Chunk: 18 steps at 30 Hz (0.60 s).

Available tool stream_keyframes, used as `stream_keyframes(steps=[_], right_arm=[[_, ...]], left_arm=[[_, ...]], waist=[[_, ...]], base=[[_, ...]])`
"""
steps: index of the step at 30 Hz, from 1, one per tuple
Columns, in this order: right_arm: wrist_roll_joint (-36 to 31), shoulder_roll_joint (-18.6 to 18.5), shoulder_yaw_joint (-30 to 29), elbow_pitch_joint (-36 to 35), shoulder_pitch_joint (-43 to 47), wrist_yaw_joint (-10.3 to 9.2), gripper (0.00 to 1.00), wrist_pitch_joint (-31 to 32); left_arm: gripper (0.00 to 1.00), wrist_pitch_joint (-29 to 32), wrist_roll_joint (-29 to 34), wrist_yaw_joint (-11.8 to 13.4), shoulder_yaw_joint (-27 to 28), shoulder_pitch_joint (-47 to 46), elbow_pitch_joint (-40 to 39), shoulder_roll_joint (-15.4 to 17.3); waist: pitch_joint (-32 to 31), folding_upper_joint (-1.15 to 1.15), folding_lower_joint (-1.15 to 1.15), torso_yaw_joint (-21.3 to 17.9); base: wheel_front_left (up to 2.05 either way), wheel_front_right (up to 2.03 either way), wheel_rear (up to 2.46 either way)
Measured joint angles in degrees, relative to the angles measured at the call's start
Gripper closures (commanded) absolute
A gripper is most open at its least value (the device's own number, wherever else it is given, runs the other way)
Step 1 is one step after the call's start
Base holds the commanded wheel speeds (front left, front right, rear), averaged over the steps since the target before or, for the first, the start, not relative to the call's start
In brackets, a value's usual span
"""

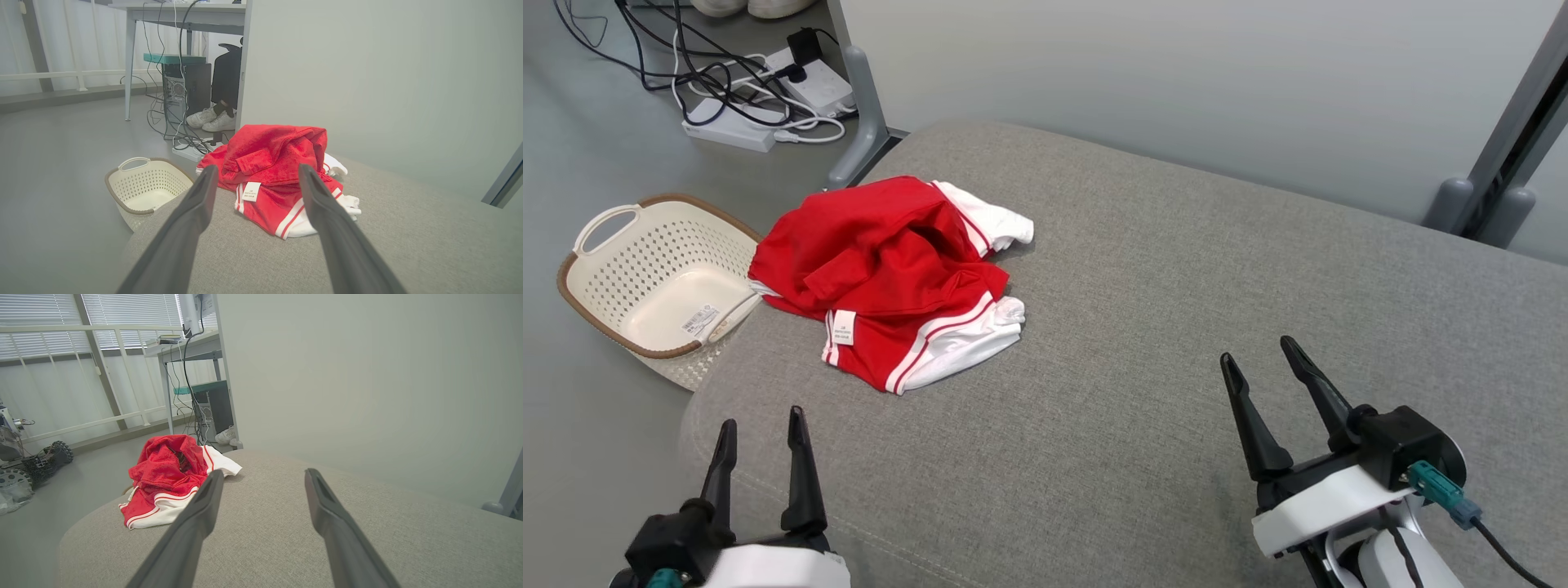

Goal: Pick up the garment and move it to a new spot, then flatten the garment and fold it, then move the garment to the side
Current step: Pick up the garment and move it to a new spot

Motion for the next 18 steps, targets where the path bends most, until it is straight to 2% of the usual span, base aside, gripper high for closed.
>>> stream_keyframes(steps=[3, 7, 12, 15, 18], right_arm=[[-1.33, 0.01, -1.3, -0.74, 0.09, 0.0, 0.0, 0.0], [-3.46, 0.08, -2.32, -1.56, -0.78, 0.0, 0.0, 0.0], [-5.92, -1.22, -3.48, -2.96, -3.5, 0.0, 0.0, 0.0], [-6.44, -2.46, -4.0, -4.2, -5.29, 0.0, 0.0, 0.0], [-6.82, -3.55, -3.63, -4.37, -6.38, 0.0, 0.0, 0.0]], left_arm=[[0.0, -0.01, -5.45, -2.1, 0.93, -1.83, 2.03, 0.02], [0.0, -0.02, -7.14, -5.19, 3.33, -5.58, 4.78, 0.08], [0.0, -0.09, -6.42, -9.1, 5.95, -13.97, 10.06, 0.12], [0.0, 1.53, -10.26, -11.39, 6.65, -20.96, 16.47, 0.36], [0.0, 4.46, -12.66, -12.79, 6.88, -28.75, 20.87, 3.1]], waist=[[1.15, 0.0, 0.0, -0.02], [3.84, 0.0, 0.0, -0.56], [9.07, 0.0, 0.0, -1.94], [12.71, 0.0, 0.0, -2.72], [16.22, 0.0, 0.0, -3.55]], base=[[0.0, 0.0, 0.0], [0.0, 0.0, 0.0], [0.0, 0.0, 0.0], [0.0, 0.0, 0.0], [0.0, 0.0, 0.0]])
